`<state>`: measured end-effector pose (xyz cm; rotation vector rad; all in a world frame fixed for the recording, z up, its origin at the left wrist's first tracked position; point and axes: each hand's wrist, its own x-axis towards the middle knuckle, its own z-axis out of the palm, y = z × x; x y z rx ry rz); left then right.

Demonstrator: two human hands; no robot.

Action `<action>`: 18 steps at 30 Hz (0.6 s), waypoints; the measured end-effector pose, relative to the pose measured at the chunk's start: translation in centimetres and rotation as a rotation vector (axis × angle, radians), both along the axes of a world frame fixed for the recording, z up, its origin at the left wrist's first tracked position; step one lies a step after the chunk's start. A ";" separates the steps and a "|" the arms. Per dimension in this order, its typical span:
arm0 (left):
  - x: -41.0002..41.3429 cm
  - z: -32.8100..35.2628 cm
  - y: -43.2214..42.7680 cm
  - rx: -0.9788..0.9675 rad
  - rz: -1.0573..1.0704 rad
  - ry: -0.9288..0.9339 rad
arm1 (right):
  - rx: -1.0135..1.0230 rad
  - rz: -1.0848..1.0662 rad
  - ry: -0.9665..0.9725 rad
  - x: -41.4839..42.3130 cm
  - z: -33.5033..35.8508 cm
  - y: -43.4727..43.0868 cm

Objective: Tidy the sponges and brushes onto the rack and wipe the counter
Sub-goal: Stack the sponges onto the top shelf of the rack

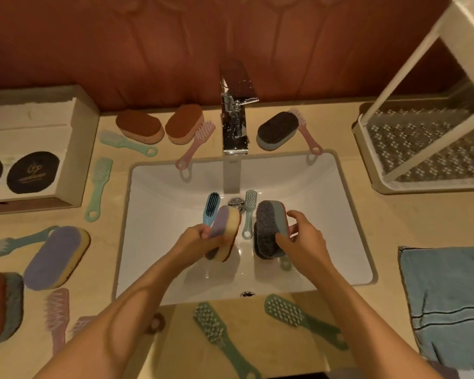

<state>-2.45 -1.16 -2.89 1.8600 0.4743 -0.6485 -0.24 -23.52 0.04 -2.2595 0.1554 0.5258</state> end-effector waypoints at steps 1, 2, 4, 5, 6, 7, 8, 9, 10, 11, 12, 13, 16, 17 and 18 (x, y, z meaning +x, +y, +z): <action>-0.3 1.0 0.0 -0.056 0.062 0.020 | 0.045 -0.012 -0.016 -0.3 0.6 0.5; -0.7 1.7 0.0 -0.129 0.120 0.021 | 0.084 -0.018 -0.040 -0.6 1.2 0.9; -1.2 3.1 -0.4 -0.291 0.253 0.037 | 0.141 -0.016 -0.093 -1.0 2.3 1.7; -1.5 3.7 -0.6 -0.351 0.323 0.035 | 0.163 -0.013 -0.122 -1.4 2.8 2.2; -1.9 4.3 -0.8 -0.395 0.375 0.023 | 0.187 -0.012 -0.143 -1.7 3.4 2.7; -2.2 4.8 -1.0 -0.416 0.403 0.011 | 0.215 -0.007 -0.159 -2.1 4.0 3.2; -2.5 5.2 -1.2 -0.433 0.420 -0.014 | 0.252 0.003 -0.176 -2.5 4.5 3.7; -2.8 5.6 -1.3 -0.443 0.429 -0.030 | 0.296 0.023 -0.201 -2.9 5.1 4.2; -3.1 6.0 -1.6 -0.465 0.438 -0.042 | 0.336 0.037 -0.224 -3.2 5.5 4.7; -3.4 6.5 -1.8 -0.488 0.450 -0.046 | 0.364 0.046 -0.243 -3.5 6.0 5.1; -3.7 6.9 -1.8 -0.517 0.468 -0.063 | 0.382 0.049 -0.255 -3.8 6.3 5.5; -4.0 7.4 -1.8 -0.543 0.492 -0.084 | 0.395 0.047 -0.262 -4.0 6.6 5.9; -4.5 8.7 -1.5 -0.570 0.525 -0.128 | 0.396 0.062 -0.292 -4.5 7.1 6.7; -4.6 8.9 -1.3 -0.580 0.525 -0.132 | 0.402 0.080 -0.298 -4.6 7.2 6.9; -4.7 9.2 -1.1 -0.584 0.524 -0.141 | 0.411 0.099 -0.304 -4.7 7.3 7.1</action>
